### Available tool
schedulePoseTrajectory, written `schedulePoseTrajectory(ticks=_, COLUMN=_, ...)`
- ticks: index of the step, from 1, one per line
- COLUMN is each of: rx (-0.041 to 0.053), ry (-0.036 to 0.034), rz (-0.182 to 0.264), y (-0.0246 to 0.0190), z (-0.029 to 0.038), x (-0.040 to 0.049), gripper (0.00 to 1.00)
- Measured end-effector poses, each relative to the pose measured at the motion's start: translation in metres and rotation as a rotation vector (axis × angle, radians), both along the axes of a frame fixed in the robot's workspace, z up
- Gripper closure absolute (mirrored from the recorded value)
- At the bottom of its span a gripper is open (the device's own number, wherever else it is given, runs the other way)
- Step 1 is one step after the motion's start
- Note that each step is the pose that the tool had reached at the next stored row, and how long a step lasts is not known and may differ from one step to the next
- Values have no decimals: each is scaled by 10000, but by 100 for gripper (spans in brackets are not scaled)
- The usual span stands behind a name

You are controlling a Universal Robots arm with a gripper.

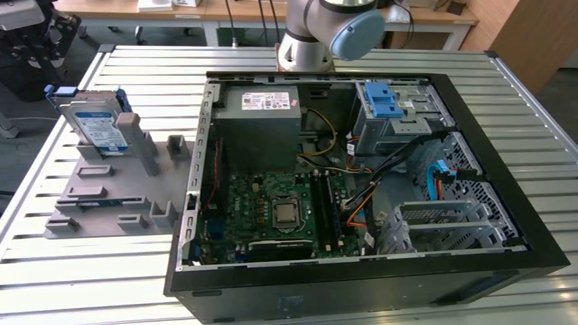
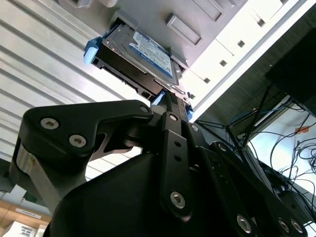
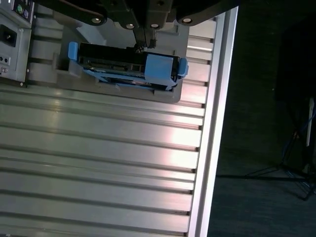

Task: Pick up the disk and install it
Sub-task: 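Pick up the disk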

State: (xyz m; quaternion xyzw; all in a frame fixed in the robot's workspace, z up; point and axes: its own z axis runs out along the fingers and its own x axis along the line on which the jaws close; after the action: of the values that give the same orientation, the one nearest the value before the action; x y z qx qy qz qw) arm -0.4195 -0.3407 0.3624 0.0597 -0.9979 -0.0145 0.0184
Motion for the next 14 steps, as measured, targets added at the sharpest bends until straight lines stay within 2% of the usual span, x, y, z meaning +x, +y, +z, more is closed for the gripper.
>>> schedulePoseTrajectory(ticks=14, rx=0, ry=-4, rz=513, y=0, z=0, x=0, gripper=89)
